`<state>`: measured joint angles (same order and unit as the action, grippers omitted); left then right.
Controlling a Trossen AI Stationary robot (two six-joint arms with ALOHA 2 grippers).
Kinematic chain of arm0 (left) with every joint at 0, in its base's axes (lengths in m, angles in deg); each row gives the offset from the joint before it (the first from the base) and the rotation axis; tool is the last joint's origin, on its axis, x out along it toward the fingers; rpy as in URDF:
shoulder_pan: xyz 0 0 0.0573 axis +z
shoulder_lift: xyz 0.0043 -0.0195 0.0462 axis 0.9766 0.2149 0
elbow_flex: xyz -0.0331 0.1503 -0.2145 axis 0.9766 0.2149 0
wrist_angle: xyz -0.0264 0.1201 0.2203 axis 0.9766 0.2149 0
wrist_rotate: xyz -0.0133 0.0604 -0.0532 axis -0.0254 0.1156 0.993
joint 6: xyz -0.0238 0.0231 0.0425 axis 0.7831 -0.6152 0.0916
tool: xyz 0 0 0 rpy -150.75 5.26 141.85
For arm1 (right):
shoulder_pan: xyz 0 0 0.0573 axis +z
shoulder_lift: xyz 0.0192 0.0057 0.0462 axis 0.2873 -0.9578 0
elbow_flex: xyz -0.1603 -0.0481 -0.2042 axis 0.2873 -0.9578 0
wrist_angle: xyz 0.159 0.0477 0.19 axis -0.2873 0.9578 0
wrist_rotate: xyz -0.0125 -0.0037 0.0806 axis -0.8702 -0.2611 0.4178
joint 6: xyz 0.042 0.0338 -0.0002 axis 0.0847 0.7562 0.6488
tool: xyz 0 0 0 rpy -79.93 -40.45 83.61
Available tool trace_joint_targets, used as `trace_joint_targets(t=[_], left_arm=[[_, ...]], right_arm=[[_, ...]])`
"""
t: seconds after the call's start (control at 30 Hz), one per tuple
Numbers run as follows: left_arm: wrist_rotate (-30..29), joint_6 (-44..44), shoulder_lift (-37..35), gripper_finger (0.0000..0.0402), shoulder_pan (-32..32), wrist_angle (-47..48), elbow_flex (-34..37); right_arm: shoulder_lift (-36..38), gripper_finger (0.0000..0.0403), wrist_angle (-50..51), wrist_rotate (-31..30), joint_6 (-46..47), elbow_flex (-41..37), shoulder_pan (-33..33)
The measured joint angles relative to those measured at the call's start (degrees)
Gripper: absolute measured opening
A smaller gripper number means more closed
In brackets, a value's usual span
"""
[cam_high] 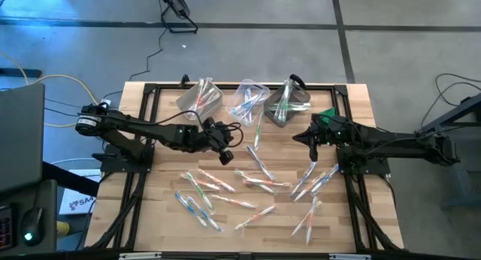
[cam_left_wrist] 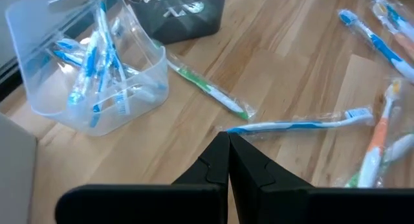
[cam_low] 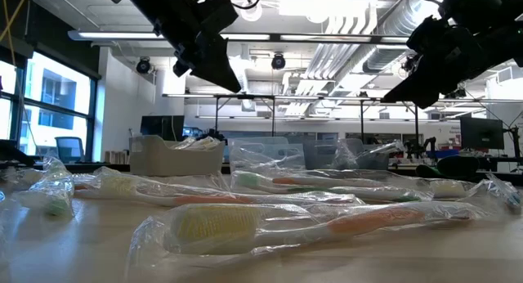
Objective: Pick & Place Toothbrushes
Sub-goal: Put the blue toothbrush into the transparent bin
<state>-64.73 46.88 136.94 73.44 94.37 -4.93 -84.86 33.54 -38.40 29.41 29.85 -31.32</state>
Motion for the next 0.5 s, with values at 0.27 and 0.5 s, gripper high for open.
trace_joint_targets(t=[0.27,0.5], left_arm=[[0.66,0.25,0.00,0.0000,0.01,-0.03,0.00],[3.69,-0.82,0.00,0.0000,0.01,0.01,0.00]], right_arm=[[0.00,0.0002,-4.74,-0.23,2.35,0.02,0.00],[0.02,0.0002,-14.90,3.18,-3.06,0.02,-0.01]])
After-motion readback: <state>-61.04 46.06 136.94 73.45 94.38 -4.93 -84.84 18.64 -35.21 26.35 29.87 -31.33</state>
